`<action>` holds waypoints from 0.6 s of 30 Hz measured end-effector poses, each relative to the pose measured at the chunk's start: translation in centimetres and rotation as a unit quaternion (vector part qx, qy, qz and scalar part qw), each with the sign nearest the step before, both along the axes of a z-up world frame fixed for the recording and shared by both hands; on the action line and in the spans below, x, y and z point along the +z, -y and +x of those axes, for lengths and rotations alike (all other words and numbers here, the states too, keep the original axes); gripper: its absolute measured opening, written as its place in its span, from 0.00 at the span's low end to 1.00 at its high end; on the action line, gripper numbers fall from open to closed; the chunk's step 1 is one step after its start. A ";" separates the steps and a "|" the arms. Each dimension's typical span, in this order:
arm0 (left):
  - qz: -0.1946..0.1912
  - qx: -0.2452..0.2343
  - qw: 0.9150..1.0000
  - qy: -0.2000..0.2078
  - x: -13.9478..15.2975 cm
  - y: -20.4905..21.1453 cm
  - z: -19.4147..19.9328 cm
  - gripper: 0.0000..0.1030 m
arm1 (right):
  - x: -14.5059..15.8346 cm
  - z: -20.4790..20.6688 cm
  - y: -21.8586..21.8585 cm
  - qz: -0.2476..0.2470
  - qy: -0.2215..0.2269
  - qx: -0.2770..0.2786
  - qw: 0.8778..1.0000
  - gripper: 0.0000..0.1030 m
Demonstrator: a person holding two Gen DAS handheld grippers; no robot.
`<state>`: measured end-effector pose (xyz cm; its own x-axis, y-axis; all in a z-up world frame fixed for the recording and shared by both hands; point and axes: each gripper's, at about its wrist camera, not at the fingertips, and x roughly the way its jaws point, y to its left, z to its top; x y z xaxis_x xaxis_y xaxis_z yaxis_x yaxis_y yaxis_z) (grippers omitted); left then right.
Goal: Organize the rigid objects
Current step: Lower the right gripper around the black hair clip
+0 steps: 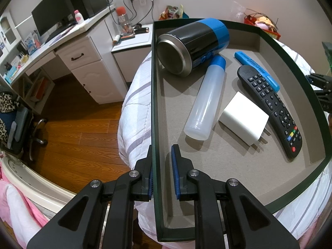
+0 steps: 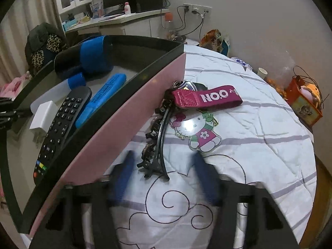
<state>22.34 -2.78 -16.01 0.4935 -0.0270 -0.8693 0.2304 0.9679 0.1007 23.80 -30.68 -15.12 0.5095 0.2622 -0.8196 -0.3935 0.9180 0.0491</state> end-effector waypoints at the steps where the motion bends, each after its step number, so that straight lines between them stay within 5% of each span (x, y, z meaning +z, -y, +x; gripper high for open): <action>1: 0.000 0.000 1.000 0.000 0.0 0.0 0.1 0.13 | 0.1 0.0 0.2 0.013 -0.006 0.000 1.000 0.31; 15: -0.001 -0.001 1.000 0.001 0.0 -0.1 -0.1 0.13 | 1.4 -6.2 3.2 -0.002 -0.056 -0.060 0.997 0.32; 18: -0.001 0.000 1.000 0.002 0.0 0.0 -0.2 0.13 | 1.6 -5.6 3.3 0.004 -0.045 -0.084 0.995 0.55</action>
